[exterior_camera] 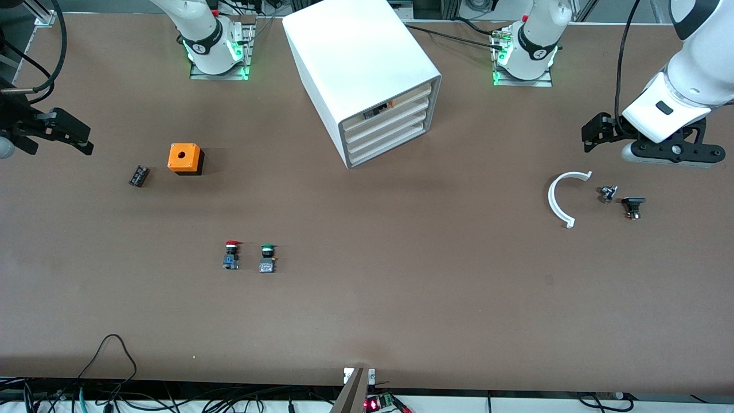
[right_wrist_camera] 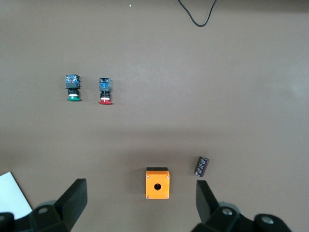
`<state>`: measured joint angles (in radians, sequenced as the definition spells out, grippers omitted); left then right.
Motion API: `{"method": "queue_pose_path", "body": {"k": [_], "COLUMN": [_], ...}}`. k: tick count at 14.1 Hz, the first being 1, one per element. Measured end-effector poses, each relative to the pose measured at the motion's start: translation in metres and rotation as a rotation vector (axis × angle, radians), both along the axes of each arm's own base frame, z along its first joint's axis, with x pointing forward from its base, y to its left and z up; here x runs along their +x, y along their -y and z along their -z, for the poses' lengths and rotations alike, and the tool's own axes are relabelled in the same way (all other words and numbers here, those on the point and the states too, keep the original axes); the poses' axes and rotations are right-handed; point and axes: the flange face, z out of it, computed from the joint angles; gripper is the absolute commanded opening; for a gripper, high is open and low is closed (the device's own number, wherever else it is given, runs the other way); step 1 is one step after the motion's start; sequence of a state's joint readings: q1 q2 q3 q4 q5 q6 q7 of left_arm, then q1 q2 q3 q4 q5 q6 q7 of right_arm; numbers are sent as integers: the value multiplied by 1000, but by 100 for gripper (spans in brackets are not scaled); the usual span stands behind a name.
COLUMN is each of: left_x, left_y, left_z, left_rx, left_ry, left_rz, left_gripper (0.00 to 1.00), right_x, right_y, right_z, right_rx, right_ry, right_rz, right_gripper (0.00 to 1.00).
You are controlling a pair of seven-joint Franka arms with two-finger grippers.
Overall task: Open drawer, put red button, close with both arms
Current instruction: 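Reach the left gripper toward the white cabinet's drawer handle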
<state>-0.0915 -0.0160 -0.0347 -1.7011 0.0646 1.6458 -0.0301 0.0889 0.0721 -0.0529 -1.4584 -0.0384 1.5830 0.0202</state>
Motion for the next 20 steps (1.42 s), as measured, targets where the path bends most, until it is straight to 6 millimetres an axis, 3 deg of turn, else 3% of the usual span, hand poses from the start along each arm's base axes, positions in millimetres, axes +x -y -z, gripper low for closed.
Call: {"method": "queue_pose_path", "body": {"k": [10,14,16,20], "left_x": [-5,-28,-37,-29], "left_y": [6,36,60,112], "left_z": [2,13,23,68], "left_rx": [-37,-215,-342,-603], "left_ry": [-40,-232,-341,-523], "left_rz": [-2,5,24,60], "left_gripper": [100,100,100,100], "right_x": [0,0,1,11], "right_y": [0,0,0,-10], "right_z": [0,1,2,21], "right_rx": [0,0,0,-1], "right_ry": [0,-1,-3,-35], "right_rz": [0,0,0,-16], "right_gripper": [100,100,100,100]}}
